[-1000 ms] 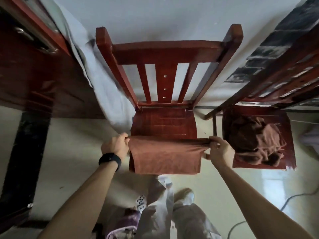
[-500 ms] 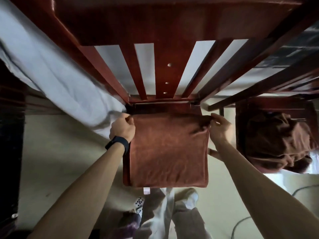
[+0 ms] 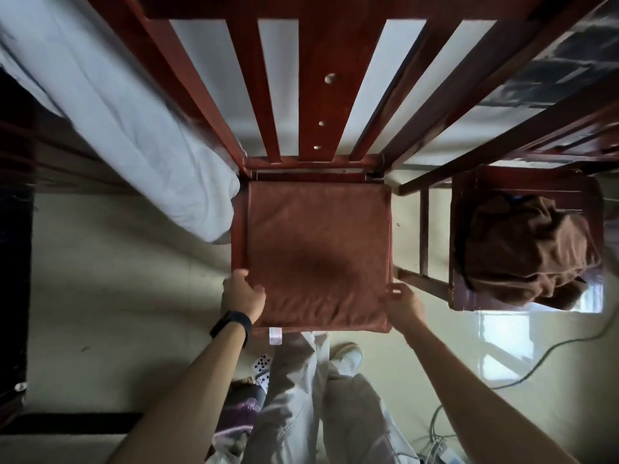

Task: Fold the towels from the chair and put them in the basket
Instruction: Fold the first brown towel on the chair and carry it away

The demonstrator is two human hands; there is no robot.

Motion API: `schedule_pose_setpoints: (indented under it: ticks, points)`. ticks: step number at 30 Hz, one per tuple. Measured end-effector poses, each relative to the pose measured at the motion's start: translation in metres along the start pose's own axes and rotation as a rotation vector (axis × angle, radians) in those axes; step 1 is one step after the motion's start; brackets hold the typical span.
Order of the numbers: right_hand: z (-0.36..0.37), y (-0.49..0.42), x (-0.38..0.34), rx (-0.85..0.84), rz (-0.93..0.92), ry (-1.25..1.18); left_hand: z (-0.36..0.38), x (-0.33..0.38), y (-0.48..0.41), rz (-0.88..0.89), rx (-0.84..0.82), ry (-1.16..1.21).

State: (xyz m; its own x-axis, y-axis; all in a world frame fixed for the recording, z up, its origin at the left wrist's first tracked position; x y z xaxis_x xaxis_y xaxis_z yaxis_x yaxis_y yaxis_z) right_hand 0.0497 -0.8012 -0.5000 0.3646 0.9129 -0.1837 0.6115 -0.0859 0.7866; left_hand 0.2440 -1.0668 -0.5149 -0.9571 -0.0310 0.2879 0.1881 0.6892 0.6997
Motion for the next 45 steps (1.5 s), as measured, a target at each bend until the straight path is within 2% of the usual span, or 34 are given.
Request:
schedule_pose_setpoints:
  ticks: [3,10,15,23,28,33,38,41,45]
  points:
    - [0.025,0.008,0.054,-0.04,0.059,0.073,0.017,-0.05,0.015,-0.176,0.019,0.004]
    - [0.058,-0.011,0.095,0.129,0.074,-0.082,0.049,-0.093,0.022,-0.147,0.054,0.11]
    - [0.057,-0.012,0.089,0.156,0.125,-0.129,0.044,-0.092,0.021,-0.149,0.094,0.079]
    - [0.03,0.01,0.098,0.167,0.061,-0.202,0.027,-0.103,0.048,-0.223,0.129,0.369]
    - [0.046,-0.007,0.121,0.102,0.081,-0.185,0.06,-0.122,0.048,-0.3,-0.016,0.44]
    - [0.062,-0.03,0.133,0.072,0.08,-0.277,0.081,-0.126,0.036,-0.392,-0.088,0.674]
    - [0.069,-0.035,0.138,0.027,0.025,-0.319,0.082,-0.126,0.035,-0.371,-0.219,0.603]
    - [0.06,-0.022,0.137,0.03,0.053,-0.373,0.069,-0.124,0.049,-0.355,-0.19,0.566]
    - [0.042,0.001,0.131,0.015,0.056,-0.461,0.044,-0.114,0.073,-0.336,-0.2,0.671]
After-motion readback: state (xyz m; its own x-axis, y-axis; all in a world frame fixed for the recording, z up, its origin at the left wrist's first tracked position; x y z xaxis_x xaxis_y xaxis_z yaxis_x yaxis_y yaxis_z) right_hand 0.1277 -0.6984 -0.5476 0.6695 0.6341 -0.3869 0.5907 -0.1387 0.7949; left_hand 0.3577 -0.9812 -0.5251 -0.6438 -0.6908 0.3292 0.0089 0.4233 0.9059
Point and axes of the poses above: each hand's wrist, its own y-axis away from the middle knuckle, its own z-axis out of the palm, x = y × z, the point moved 3 cm from there along -y, towards the middle knuckle, and after that the axes turned 3 degrees about x, right-handed, at the moved point
